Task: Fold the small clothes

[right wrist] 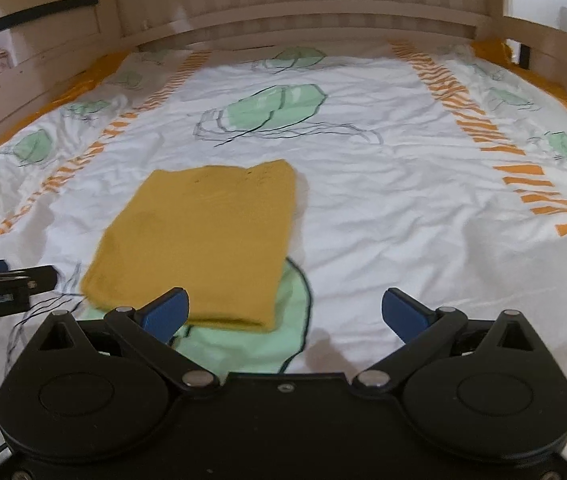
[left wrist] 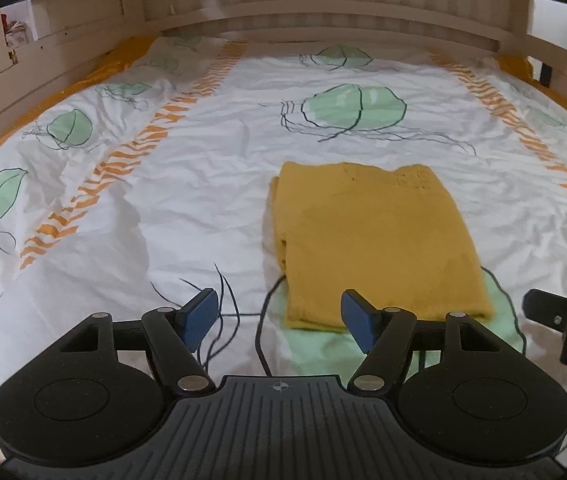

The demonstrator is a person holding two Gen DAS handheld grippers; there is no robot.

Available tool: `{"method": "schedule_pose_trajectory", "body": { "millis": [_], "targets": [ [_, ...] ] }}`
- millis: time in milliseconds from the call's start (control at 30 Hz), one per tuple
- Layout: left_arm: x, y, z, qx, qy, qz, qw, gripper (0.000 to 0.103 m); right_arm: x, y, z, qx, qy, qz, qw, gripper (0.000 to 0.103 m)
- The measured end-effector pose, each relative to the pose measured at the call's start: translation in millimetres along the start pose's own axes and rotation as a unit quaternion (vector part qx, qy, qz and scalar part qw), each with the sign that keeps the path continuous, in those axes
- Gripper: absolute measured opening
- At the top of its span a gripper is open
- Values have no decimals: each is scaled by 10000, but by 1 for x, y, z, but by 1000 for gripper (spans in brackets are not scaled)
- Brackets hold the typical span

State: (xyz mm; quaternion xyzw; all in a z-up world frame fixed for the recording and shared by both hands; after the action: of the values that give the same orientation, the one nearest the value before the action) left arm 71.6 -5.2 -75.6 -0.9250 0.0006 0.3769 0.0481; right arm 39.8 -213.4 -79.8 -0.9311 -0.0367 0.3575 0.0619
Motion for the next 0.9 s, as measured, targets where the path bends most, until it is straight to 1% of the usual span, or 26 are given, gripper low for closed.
{"method": "schedule_pose_trajectory", "body": {
  "millis": [233, 533, 900],
  "targets": [
    [-4, 4, 10, -47, -145, 133, 9998, 66, -2, -9, 8, 54, -78, -91, 9999, 102],
    [-3, 0, 18, -216, -340, 162, 9991, 66, -2, -10, 16, 162, -232, -123, 9995, 102],
    [-1, 2, 22, -235, -456, 195, 9985, 66, 1, -14, 19, 166, -328, -167, 9992, 102]
  ]
}}
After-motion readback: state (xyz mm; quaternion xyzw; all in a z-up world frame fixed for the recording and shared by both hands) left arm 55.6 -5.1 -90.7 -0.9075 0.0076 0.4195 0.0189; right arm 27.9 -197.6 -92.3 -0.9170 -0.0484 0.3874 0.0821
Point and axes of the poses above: each gripper's, at about its wrist camera, not at the fingertips, and x roughly the way its jaws point, y to its right, z to its underside, the point moved 10 cm from there along x, roughly the way its jaws point
